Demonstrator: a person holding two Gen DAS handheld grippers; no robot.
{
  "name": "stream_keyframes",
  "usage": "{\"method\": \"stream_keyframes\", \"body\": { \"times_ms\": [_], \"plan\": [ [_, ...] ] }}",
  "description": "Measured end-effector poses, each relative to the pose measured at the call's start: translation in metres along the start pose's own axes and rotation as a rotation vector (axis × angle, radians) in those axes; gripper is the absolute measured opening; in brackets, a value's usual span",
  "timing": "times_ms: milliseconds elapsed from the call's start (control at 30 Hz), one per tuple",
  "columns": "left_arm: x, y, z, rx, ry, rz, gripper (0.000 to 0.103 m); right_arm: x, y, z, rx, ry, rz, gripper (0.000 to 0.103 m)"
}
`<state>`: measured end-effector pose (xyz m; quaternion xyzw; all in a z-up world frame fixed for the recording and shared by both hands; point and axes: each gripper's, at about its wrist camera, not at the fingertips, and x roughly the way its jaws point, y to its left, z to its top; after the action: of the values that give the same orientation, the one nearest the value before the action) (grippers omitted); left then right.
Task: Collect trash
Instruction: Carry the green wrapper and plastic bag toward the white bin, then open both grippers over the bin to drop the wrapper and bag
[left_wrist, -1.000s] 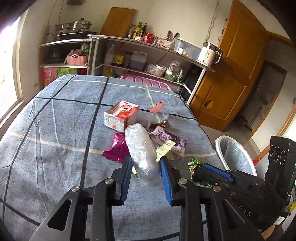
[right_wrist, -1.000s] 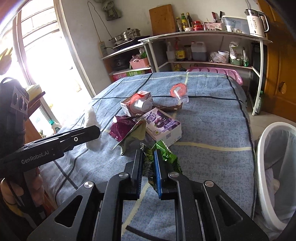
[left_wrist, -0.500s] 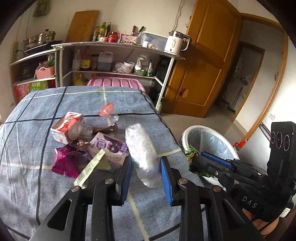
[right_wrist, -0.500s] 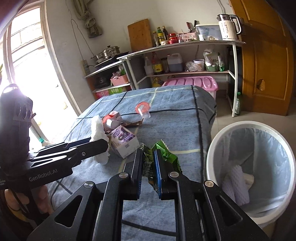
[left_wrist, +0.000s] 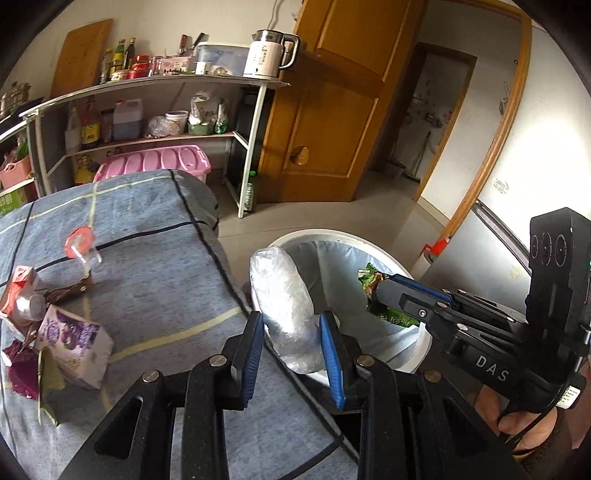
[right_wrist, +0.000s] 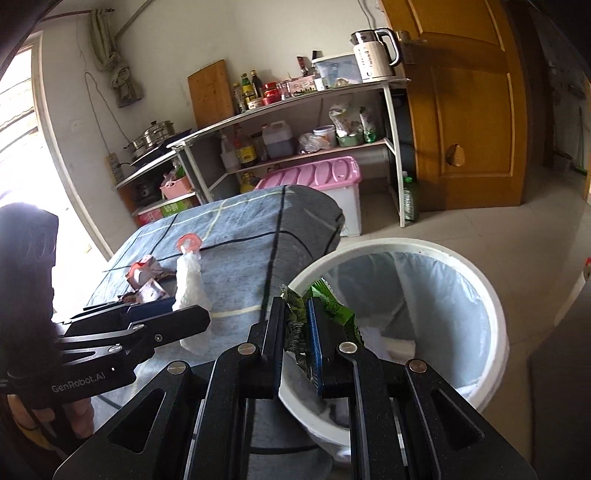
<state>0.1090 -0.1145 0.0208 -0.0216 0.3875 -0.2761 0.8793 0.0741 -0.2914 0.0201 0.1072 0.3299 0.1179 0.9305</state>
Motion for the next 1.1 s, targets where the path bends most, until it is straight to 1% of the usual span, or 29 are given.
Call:
{"method": "stream_keyframes", "body": {
  "times_ms": [233, 300, 533, 567, 600, 633, 700, 767, 800, 833, 1033, 1100],
  "plan": [
    [0.037, -0.026, 0.007, 0.036, 0.063, -0.035, 0.032, 0.006, -0.037, -0.002, 0.055, 0.027, -0.046, 0.013],
    [0.047, -0.030, 0.008, 0.041, 0.076, -0.033, 0.032, 0.006, -0.046, -0.005, 0.069, 0.032, -0.061, 0.013],
    [0.077, -0.033, 0.008, 0.042, 0.138, -0.032, 0.032, 0.015, -0.066, -0.010, 0.095, 0.075, -0.107, 0.015],
    [0.079, -0.032, 0.007, 0.036, 0.145, -0.034, 0.033, 0.015, -0.068, -0.011, 0.103, 0.081, -0.107, 0.015],
    [0.082, -0.032, 0.006, 0.034, 0.151, -0.038, 0.038, 0.016, -0.071, -0.012, 0.105, 0.087, -0.104, 0.016],
    [0.084, -0.030, 0.005, 0.029, 0.157, -0.038, 0.040, 0.017, -0.072, -0.013, 0.105, 0.093, -0.105, 0.016],
    [0.084, -0.029, 0.005, 0.026, 0.155, -0.035, 0.041, 0.018, -0.073, -0.014, 0.098, 0.094, -0.120, 0.018],
    [0.084, -0.028, 0.004, 0.021, 0.152, -0.034, 0.041, 0.019, -0.074, -0.014, 0.099, 0.095, -0.120, 0.026],
    [0.082, -0.027, 0.004, 0.017, 0.150, -0.037, 0.041, 0.019, -0.075, -0.014, 0.102, 0.096, -0.117, 0.034],
    [0.081, -0.026, 0.004, 0.013, 0.146, -0.036, 0.041, 0.019, -0.075, -0.014, 0.106, 0.094, -0.118, 0.038],
    [0.061, -0.019, 0.003, 0.002, 0.107, -0.026, 0.041, 0.015, -0.069, -0.013, 0.111, 0.079, -0.119, 0.038],
    [0.053, -0.016, 0.003, -0.001, 0.089, -0.006, 0.041, 0.013, -0.064, -0.012, 0.110, 0.071, -0.114, 0.038]
  ]
}}
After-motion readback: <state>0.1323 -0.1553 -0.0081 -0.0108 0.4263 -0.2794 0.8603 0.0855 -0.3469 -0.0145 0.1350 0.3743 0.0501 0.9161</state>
